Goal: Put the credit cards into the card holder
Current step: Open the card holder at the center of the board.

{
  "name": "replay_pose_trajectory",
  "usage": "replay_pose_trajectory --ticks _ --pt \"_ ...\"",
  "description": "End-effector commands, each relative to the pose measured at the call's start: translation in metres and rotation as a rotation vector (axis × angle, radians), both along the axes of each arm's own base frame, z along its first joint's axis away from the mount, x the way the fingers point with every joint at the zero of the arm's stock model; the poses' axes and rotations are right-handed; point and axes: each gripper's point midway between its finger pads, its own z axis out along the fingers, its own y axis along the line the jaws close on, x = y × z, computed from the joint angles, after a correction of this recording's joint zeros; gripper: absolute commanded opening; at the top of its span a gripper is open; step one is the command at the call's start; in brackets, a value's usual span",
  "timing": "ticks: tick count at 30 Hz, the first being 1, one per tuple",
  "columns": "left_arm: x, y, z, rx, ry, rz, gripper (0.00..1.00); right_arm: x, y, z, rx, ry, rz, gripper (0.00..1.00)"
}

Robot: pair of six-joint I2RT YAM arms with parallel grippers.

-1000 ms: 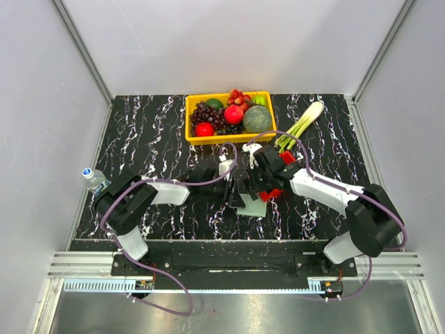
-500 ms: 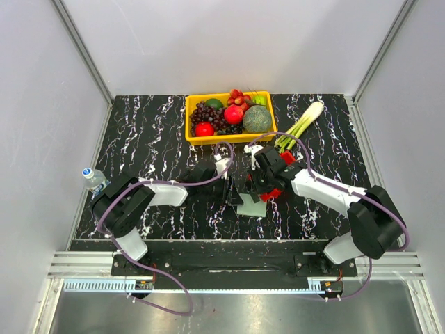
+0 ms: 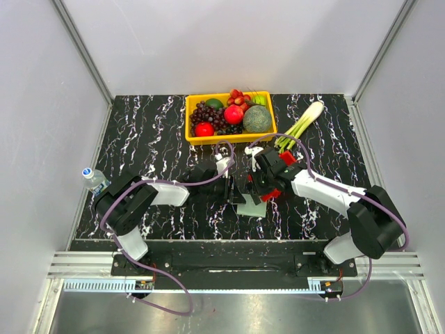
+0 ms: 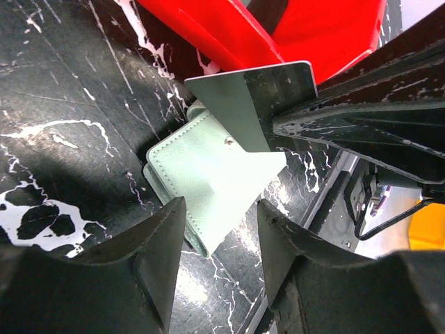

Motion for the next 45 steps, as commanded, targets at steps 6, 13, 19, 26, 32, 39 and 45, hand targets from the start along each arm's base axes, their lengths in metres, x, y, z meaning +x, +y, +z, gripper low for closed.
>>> replay_pose_trajectory --ticks 6,13,19,26,32,39,45 --pt "0.009 0.003 0.004 0.025 -0.049 0.042 0.51 0.002 -0.002 -0.001 -0.001 -0.001 -0.015 0.00" --pt "0.004 -0.007 0.008 -0.026 -0.038 0.003 0.45 0.002 -0.001 -0.001 0.002 -0.001 -0.015 0.00" --pt "0.001 -0.016 0.008 -0.054 -0.017 -0.026 0.42 0.002 0.000 -0.001 0.003 -0.001 -0.009 0.00" --pt "0.003 -0.015 0.001 -0.027 0.002 -0.008 0.42 0.002 0.000 -0.001 0.004 0.001 -0.009 0.00" --pt "0.003 -0.020 -0.003 -0.027 0.027 -0.020 0.40 0.002 -0.001 -0.001 0.002 0.003 -0.007 0.00" --pt "0.006 -0.014 -0.014 0.038 0.049 0.012 0.38 0.002 0.000 -0.001 0.004 0.002 -0.005 0.00" --pt "0.004 -0.025 -0.007 0.001 0.047 -0.026 0.10 0.002 0.000 -0.002 0.002 0.004 -0.005 0.00"
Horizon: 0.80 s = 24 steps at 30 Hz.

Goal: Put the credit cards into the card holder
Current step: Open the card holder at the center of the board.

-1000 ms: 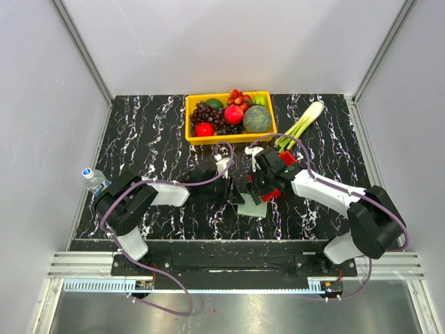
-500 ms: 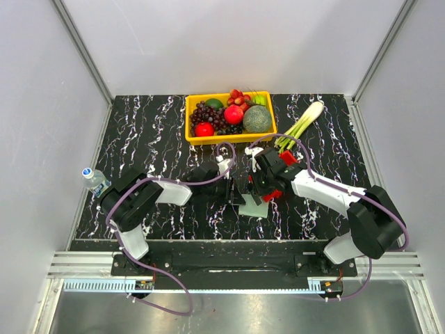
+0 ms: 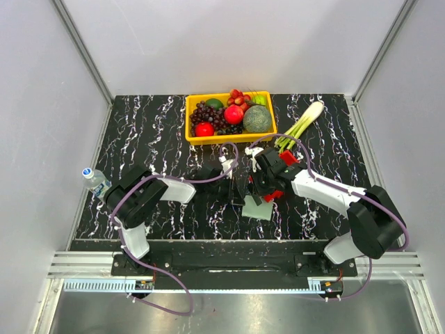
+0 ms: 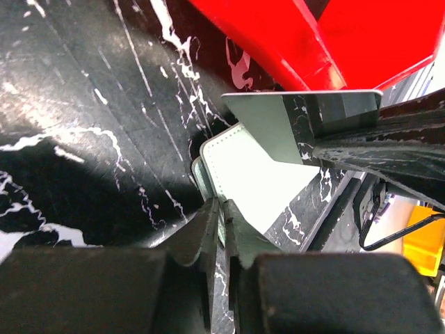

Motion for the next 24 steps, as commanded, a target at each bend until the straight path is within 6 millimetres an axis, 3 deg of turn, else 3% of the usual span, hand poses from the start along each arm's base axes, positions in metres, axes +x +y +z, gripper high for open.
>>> replay_pose_trajectory --ticks 1,5,10,17,20,24 --pt "0.003 -0.020 0.017 -0.066 -0.037 -0.049 0.08 0.004 0.002 0.000 0.008 -0.004 -0.006 0.00" --pt "0.003 -0.026 0.025 -0.109 -0.043 -0.055 0.00 0.004 0.001 0.000 0.008 -0.005 -0.010 0.00" --pt "0.002 -0.029 0.032 -0.137 -0.058 -0.075 0.00 0.006 -0.001 0.001 0.001 -0.019 -0.023 0.00" --pt "-0.003 -0.013 0.028 -0.068 -0.151 -0.121 0.00 0.025 -0.003 0.052 0.052 -0.164 -0.066 0.00" --pt "-0.006 -0.004 0.030 -0.047 -0.220 -0.156 0.00 0.030 -0.002 0.064 0.076 -0.190 -0.067 0.00" --pt "-0.012 0.002 0.040 -0.049 -0.318 -0.222 0.00 0.029 -0.001 0.054 0.069 -0.158 -0.046 0.00"
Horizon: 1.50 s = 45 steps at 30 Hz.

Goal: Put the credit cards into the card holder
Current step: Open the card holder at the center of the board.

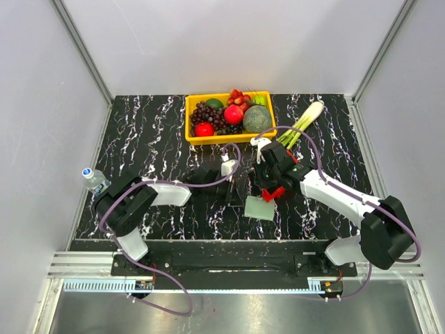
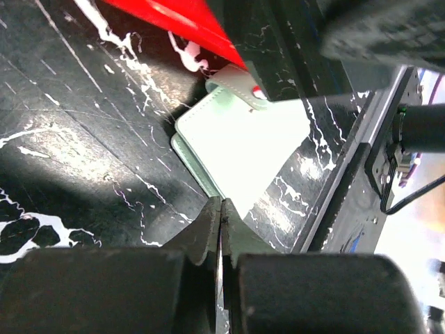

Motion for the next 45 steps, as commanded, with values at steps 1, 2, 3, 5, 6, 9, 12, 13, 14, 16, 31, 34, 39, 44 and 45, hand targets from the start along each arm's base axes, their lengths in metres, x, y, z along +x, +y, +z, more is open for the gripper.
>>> replay_pose_trajectory --ticks 1,2,3,5,6,9,12,13,14,16,31,34,39,44,45 --pt "0.000 0.000 0.031 -0.052 -0.194 -0.103 0.00 0.010 0.005 0.010 0.024 -0.027 0.006 0.00" --pt "0.000 0.000 0.033 -0.049 -0.193 -0.103 0.00 0.008 0.004 0.008 0.025 -0.019 0.007 0.00" --pt "0.001 0.000 0.034 -0.043 -0.188 -0.100 0.00 0.009 0.005 0.008 0.028 -0.016 0.003 0.00" --pt "0.002 0.001 0.035 -0.036 -0.163 -0.079 0.04 0.004 0.004 0.010 0.033 -0.010 0.005 0.00" --pt "0.004 0.001 0.035 -0.037 -0.153 -0.053 0.10 0.001 0.001 0.012 0.028 0.009 -0.012 0.00" --pt "0.008 0.008 0.035 -0.021 -0.148 0.018 0.33 -0.018 -0.011 0.016 0.031 0.068 -0.064 0.00" --pt "0.015 0.015 0.033 -0.008 -0.142 0.107 0.44 -0.033 -0.033 0.017 -0.007 0.088 -0.131 0.00" --pt "0.017 0.017 0.033 0.006 -0.149 0.124 0.44 -0.038 -0.033 0.018 -0.002 0.102 -0.131 0.00" --pt "0.019 0.019 0.033 0.019 -0.155 0.137 0.44 -0.042 -0.033 0.021 -0.002 0.118 -0.127 0.00" --pt "0.023 0.023 0.032 0.041 -0.156 0.167 0.45 -0.048 -0.039 0.026 -0.028 0.138 -0.167 0.00" --pt "0.031 0.025 0.035 0.093 -0.154 0.187 0.45 -0.125 -0.064 0.002 -0.107 0.466 -0.432 0.00" --pt "0.026 0.027 0.032 0.095 -0.150 0.172 0.45 -0.128 -0.071 -0.010 -0.140 0.477 -0.459 0.00" --pt "0.023 0.030 0.032 0.095 -0.157 0.169 0.46 -0.130 -0.070 -0.029 -0.179 0.510 -0.460 0.00" --pt "0.022 0.032 0.033 0.093 -0.167 0.170 0.48 -0.122 -0.061 -0.047 -0.186 0.517 -0.419 0.00" --pt "0.021 0.033 0.034 0.091 -0.169 0.171 0.48 -0.121 -0.058 -0.050 -0.186 0.518 -0.412 0.00"
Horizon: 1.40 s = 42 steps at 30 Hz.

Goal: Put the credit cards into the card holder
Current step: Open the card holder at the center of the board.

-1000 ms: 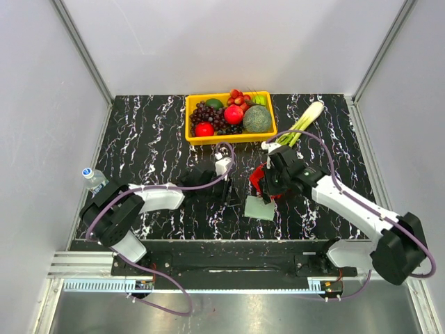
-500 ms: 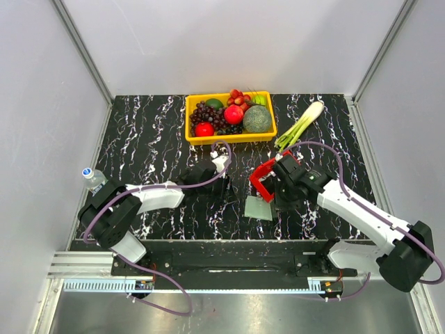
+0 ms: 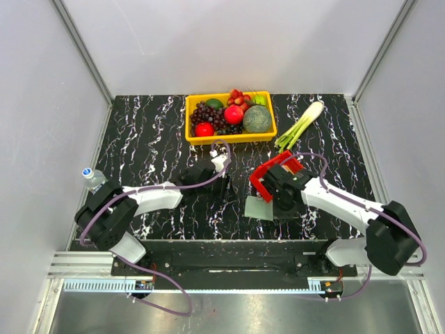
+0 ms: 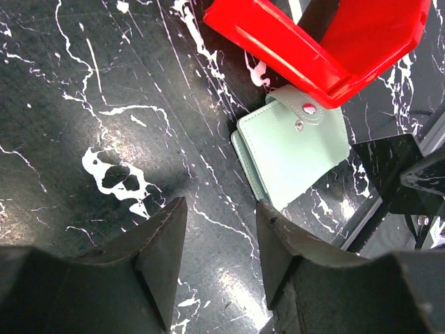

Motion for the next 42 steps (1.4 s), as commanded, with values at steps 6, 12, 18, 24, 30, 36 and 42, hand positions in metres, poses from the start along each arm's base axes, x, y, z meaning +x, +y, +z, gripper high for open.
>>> replay_pose_trajectory --ticks 6,12,18,24,30,36,42 --pt "0.001 0.008 0.017 -0.032 -0.061 0.032 0.59 0.021 0.023 -0.012 0.053 -0.069 0.066 0.00" --pt "0.004 0.019 0.017 -0.044 -0.059 0.106 0.67 0.028 0.052 -0.013 0.120 -0.075 0.151 0.00" --pt "0.008 0.040 0.021 -0.059 -0.069 0.213 0.72 0.038 0.107 -0.010 0.208 -0.115 0.245 0.00" --pt "0.011 0.067 0.024 -0.028 -0.098 0.328 0.78 0.060 0.153 -0.005 0.260 -0.169 0.336 0.00" --pt "0.016 0.073 0.017 0.019 -0.084 0.343 0.79 0.089 0.148 0.043 0.242 -0.372 0.371 0.00" --pt "0.030 0.059 0.018 0.051 -0.095 0.302 0.77 0.115 0.134 0.061 0.152 -0.480 0.301 0.00" --pt "0.048 0.041 0.025 0.106 -0.128 0.271 0.77 0.150 0.119 0.051 0.069 -0.485 0.192 0.00"
